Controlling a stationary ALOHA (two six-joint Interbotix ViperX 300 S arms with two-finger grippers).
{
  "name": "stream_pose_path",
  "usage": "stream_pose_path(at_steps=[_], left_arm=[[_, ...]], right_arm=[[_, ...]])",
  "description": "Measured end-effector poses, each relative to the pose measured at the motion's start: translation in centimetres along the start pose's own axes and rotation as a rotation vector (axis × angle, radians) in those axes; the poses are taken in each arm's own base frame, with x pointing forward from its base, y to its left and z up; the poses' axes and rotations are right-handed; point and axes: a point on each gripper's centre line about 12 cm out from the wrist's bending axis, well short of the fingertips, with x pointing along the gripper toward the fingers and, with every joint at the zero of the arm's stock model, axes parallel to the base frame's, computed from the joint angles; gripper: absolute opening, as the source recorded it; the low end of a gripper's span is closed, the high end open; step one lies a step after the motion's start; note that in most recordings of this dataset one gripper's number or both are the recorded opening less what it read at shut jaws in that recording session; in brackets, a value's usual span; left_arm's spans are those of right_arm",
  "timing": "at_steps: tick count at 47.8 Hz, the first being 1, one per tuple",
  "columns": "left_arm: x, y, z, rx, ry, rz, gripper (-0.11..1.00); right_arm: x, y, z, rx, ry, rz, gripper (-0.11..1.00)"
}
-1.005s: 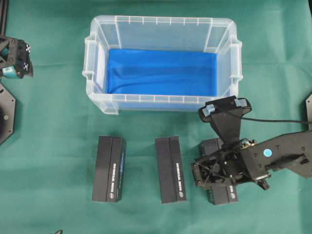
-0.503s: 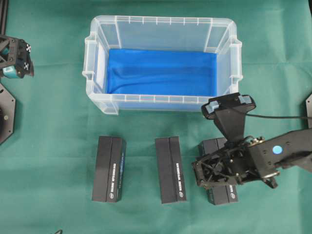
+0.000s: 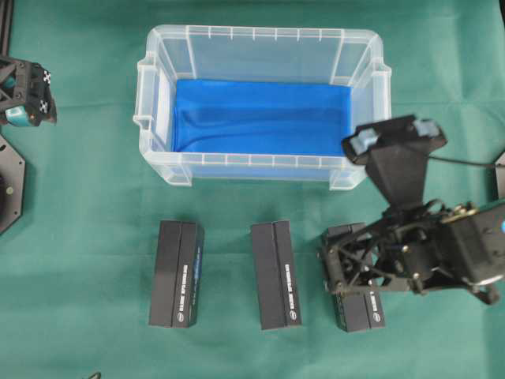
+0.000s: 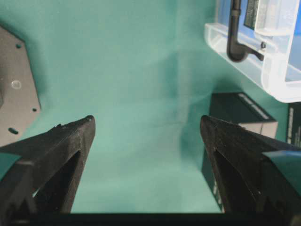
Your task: Take out the box from the case.
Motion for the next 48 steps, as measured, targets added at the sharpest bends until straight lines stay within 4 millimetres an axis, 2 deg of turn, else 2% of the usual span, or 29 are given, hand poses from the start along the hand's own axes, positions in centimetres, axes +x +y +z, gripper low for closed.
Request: stream_pose_path(at_steps=[9, 15, 25, 37, 48], left_arm=[[0.0, -0.1, -0.2, 0.009, 0.003, -0.003, 0.92], [0.0, -0.1, -0.3, 0.016, 0.005, -0.004, 0.92], [0.0, -0.1, -0.4, 0.022, 0.006, -0.005, 0.92], [0.0, -0.2, -0.6, 0.026, 0.008, -0.005, 0.92], [-0.1, -0.2, -0.6, 0.029, 0.010, -0.008, 0.92]], right_arm=[[-3.3, 0.3, 0.7, 0.011, -0.032, -0.006, 0.89], [-4.5, 0.3, 0.9, 0.015, -0.037, -0.008, 0.88], [-5.0, 0.5, 0.9, 0.017, -0.033, 0.005, 0.83], [-5.0, 0.4, 1.0, 0.015, -0.045, -0.001, 0.83], [-4.7, -1.6, 0.6, 0.014, -0.046, -0.104, 0.83]])
